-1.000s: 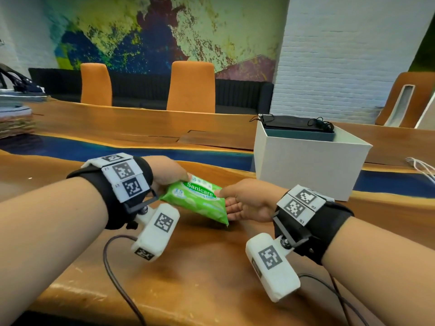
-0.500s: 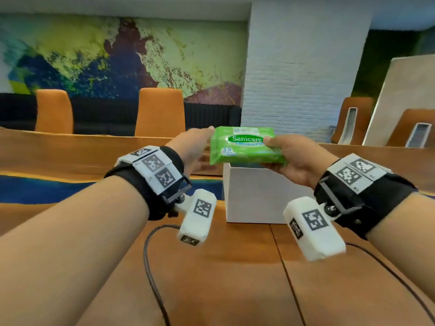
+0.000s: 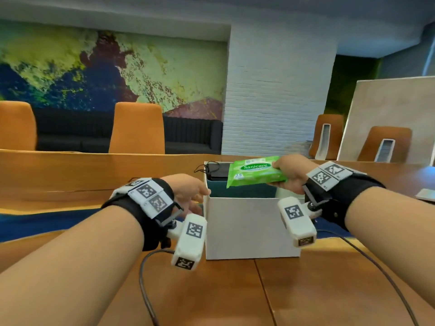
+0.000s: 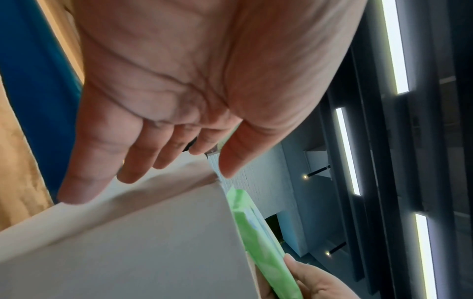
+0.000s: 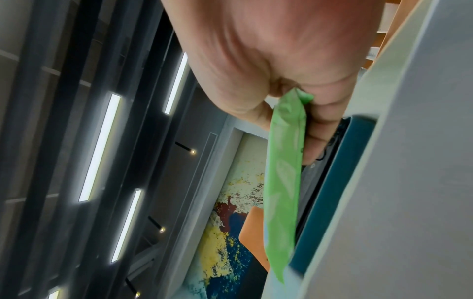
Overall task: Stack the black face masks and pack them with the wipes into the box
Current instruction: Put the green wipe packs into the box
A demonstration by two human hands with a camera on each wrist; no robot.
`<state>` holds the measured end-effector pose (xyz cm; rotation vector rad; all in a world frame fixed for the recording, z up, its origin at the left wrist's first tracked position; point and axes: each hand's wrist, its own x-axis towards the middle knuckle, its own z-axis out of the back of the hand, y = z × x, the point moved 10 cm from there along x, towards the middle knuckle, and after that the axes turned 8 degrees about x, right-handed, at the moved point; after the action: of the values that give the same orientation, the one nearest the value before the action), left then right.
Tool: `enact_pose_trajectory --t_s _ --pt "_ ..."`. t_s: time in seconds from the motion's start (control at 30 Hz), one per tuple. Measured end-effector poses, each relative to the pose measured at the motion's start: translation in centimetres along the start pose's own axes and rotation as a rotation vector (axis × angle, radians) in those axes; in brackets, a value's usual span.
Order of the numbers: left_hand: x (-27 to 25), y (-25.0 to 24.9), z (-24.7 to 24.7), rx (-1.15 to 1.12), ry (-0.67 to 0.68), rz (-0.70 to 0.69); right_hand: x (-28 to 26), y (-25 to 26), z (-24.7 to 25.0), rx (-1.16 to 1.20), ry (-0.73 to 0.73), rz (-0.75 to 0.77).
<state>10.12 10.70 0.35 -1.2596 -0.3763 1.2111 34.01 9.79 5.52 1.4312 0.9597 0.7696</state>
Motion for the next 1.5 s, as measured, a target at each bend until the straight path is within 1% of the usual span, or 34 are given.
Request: enact_pose_trajectory --t_s 0.1,0.2,0.3,0.37,0.43,0.5,0.6,0.67,0.73,0.83,0.93,1.0,1.2,1.33,1.4,1.5 --pt "2.0 0.1 -0.4 -0.035 0.047 -0.035 0.9 -1.7 -0.4 -0.004 -0.002 -0.103" --pt "2.8 -0.1 -0.4 -0.038 0.054 -0.060 1.0 -2.8 -1.4 -0.066 0.051 -0.157" --pt "2.9 -0.1 -0.8 -0.053 0.097 -0.078 0.8 -3.1 -2.0 -0.265 0.098 -0.122" --pt "3.0 0.2 -0.8 -0.070 0.099 -0.090 0.8 -3.3 -2.3 -0.367 0.118 -0.101" --pt "3.2 0.3 -0.7 -0.106 0.090 -0.102 0.8 -3.3 -2.8 -0.521 0.163 -0.061" --pt "3.4 0.5 -0.9 -0.132 0.095 -0.104 0.5 -3.4 -3.5 -0.713 0.195 -0.050" --pt "3.5 0.7 -0.8 -0.166 0.086 -0.114 -0.4 -3.0 -3.7 -1.035 0.156 -0.038" --pt "3.5 0.8 -0.8 -0.188 0.081 -0.124 -0.9 -3.1 -4.4 -1.200 0.212 -0.014" --pt "3.5 0.8 -0.8 -0.194 0.085 -0.129 -1.0 -3.6 -4.6 -1.287 0.269 -0.039" --pt "3.4 0.8 -0.7 -0.191 0.086 -0.138 -0.8 -3.6 -4.5 -1.284 0.279 -0.040" --pt "3.4 0.8 -0.8 -0.198 0.087 -0.142 -0.7 -3.7 -4.0 -1.154 0.229 -0.109" --pt "3.3 0.8 -0.8 -0.213 0.082 -0.142 -0.7 -3.7 -4.0 -1.103 0.243 -0.119" --pt "2.3 0.8 -1.0 -0.224 0.069 -0.134 -0.8 -3.0 -4.4 -1.022 0.194 0.004" --pt "1.5 0.7 -1.1 -0.241 0.066 -0.125 -0.4 -2.7 -4.2 -0.924 0.163 0.088" --pt "1.3 0.6 -1.1 -0.243 0.059 -0.123 -0.6 -2.5 -4.3 -0.933 0.150 0.113" --pt "1.1 0.5 -1.1 -0.227 0.032 -0.122 -1.7 -2.1 -4.8 -0.895 0.173 0.161"
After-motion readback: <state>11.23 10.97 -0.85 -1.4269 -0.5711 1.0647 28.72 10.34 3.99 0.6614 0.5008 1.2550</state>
